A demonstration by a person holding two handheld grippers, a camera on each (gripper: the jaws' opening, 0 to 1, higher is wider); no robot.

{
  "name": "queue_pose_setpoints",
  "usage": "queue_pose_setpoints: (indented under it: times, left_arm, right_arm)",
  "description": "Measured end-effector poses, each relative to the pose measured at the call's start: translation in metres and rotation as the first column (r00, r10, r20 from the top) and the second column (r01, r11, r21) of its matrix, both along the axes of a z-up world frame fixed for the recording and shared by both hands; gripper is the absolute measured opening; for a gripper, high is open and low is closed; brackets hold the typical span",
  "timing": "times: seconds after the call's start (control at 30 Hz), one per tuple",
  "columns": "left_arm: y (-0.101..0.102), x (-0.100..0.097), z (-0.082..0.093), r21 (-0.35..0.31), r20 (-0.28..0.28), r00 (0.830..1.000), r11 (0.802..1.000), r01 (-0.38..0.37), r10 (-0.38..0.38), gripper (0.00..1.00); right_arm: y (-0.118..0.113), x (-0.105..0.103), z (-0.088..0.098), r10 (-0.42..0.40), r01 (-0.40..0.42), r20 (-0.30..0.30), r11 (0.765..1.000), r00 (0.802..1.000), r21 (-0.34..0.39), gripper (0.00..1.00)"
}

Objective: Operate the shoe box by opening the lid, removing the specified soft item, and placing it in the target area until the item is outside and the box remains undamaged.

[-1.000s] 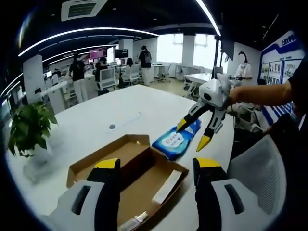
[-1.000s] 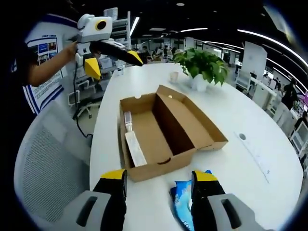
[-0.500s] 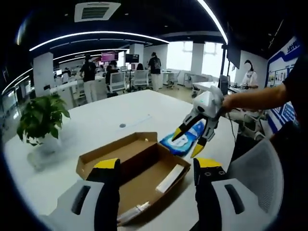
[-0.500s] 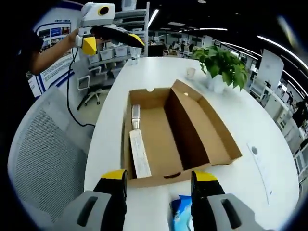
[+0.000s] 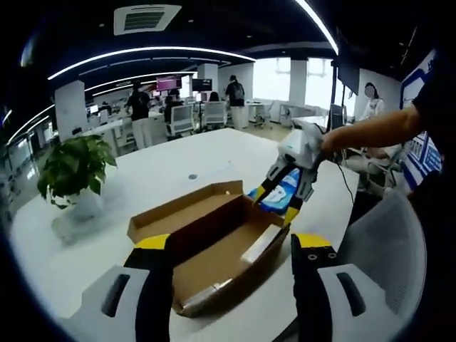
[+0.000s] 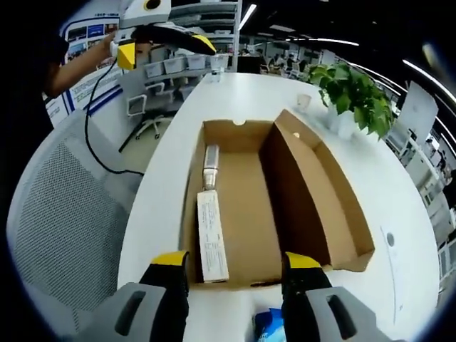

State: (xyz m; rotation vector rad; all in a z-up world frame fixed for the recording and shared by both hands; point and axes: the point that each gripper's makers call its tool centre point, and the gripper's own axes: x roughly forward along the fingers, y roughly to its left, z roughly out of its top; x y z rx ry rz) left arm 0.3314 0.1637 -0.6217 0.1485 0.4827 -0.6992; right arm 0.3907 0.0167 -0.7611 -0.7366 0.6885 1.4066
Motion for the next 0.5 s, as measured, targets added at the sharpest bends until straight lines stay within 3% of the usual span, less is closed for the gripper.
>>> queue_pose_setpoints:
  times: [0.27, 0.5]
  left_arm:
    - [0.012, -0.015, 0.001, -0.006, 0.015, 0.999, 0.999, -0.040, 0.040, 0.82]
    - [0.026, -0.027, 0.004, -0.016, 0.025, 0.995, 0.995, -0.098, 0.098, 0.92]
  right_arm:
    - [0.010, 0.000, -0.014, 0.067, -0.066, 0.006, 0.996, 0.998, -0.057, 0.48]
    - [0.019, -0.001, -0.023, 0.100, -0.102, -0.028, 0.993, 0.995, -0.066, 0.47]
